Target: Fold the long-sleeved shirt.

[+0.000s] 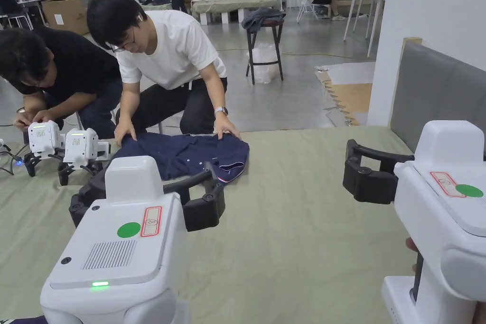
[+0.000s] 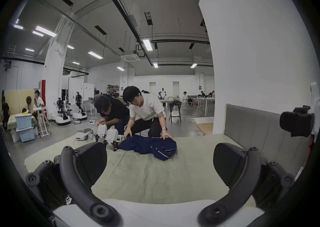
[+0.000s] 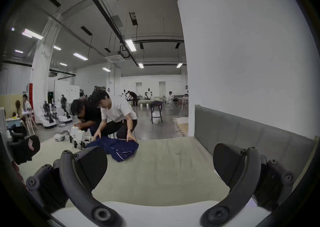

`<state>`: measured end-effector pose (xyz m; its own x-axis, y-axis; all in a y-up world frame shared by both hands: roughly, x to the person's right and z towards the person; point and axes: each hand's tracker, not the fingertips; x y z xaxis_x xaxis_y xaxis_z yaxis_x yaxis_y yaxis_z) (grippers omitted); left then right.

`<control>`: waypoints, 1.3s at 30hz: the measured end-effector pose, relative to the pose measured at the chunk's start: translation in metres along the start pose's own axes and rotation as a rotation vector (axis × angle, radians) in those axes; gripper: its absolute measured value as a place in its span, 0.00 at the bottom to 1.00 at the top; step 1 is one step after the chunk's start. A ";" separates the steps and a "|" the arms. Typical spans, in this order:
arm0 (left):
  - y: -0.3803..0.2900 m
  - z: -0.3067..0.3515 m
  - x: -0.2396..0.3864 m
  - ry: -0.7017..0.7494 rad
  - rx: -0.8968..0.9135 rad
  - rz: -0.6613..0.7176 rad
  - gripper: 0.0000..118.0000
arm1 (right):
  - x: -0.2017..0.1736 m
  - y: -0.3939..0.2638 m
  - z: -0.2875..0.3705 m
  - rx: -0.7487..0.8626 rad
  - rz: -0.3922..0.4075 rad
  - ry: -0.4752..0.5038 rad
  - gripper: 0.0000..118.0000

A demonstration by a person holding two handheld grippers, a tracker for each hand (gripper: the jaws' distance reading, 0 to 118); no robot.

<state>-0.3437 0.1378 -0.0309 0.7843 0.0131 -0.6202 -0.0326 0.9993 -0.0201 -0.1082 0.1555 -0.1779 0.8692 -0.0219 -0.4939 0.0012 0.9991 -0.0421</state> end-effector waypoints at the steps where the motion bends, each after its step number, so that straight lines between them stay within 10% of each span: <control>1: 0.000 0.000 0.000 -0.001 -0.002 0.007 0.94 | -0.002 -0.001 0.002 0.014 0.021 -0.010 1.00; 39: -0.008 -0.002 0.001 -0.018 -0.018 -0.012 0.94 | -0.011 -0.011 0.001 0.017 0.029 0.026 1.00</control>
<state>-0.3438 0.1302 -0.0333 0.7956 0.0022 -0.6058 -0.0342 0.9986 -0.0412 -0.1179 0.1443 -0.1713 0.8558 0.0063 -0.5173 -0.0151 0.9998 -0.0127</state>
